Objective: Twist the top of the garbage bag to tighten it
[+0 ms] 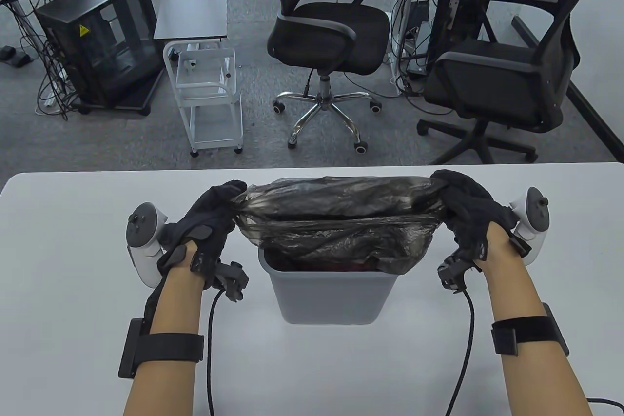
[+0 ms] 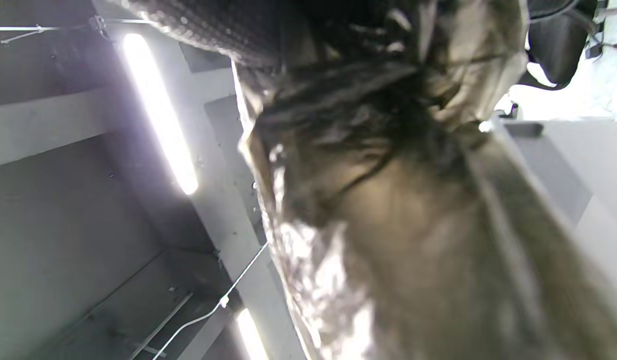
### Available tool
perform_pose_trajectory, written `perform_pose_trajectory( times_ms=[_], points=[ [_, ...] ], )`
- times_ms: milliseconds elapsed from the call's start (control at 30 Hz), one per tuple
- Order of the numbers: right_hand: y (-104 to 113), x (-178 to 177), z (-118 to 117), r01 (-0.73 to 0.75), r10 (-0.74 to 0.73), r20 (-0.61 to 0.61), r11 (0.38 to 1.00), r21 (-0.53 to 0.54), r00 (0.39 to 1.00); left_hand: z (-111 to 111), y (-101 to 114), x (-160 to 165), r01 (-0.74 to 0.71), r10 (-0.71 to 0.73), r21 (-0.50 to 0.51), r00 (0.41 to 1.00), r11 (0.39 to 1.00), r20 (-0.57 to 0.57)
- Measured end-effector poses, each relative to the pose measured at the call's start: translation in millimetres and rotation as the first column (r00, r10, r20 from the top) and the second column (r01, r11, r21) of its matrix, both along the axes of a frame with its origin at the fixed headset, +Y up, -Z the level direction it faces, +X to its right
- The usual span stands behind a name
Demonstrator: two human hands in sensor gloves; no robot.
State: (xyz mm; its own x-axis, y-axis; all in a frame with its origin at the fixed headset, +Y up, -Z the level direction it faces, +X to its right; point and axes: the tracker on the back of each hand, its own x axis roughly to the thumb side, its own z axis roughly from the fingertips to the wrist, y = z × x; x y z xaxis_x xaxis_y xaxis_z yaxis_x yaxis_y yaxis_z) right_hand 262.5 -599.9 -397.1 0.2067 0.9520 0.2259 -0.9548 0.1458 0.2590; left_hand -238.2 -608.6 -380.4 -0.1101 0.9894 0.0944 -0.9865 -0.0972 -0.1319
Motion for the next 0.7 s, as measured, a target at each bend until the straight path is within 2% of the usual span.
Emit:
perform_pose_trajectory(
  times_ms=[100, 200, 267, 400, 567, 700],
  points=[
    [5, 0, 15, -0.053, 0.053, -0.010, 0.999, 0.009, 0.999, 14, -4, -7, -0.018, 0.015, 0.104, 1.000, 0.994, 0.026],
    [9, -2, 28, -0.150, 0.150, 0.016, 0.989, -0.013, 0.988, 27, -6, -9, 0.013, -0.024, 0.104, 0.995, 0.995, 0.099],
    [12, -3, 36, -0.274, 0.276, 0.051, 0.961, -0.042, 0.960, 35, -7, -13, 0.102, -0.115, 0.111, 0.986, 0.989, 0.121],
    [12, -12, 45, -0.517, 0.521, 0.037, 0.852, -0.076, 0.853, 43, -8, -21, 0.319, -0.317, 0.092, 0.948, 0.943, -0.038],
    [8, -27, 55, -0.688, 0.693, 0.049, 0.720, -0.086, 0.719, 49, -15, -10, 0.341, -0.343, 0.058, 0.939, 0.938, 0.032],
    [3, -34, 59, -0.782, 0.776, -0.096, 0.617, -0.085, 0.623, 51, -17, 0, 0.388, -0.388, 0.033, 0.922, 0.921, -0.015]
  ],
)
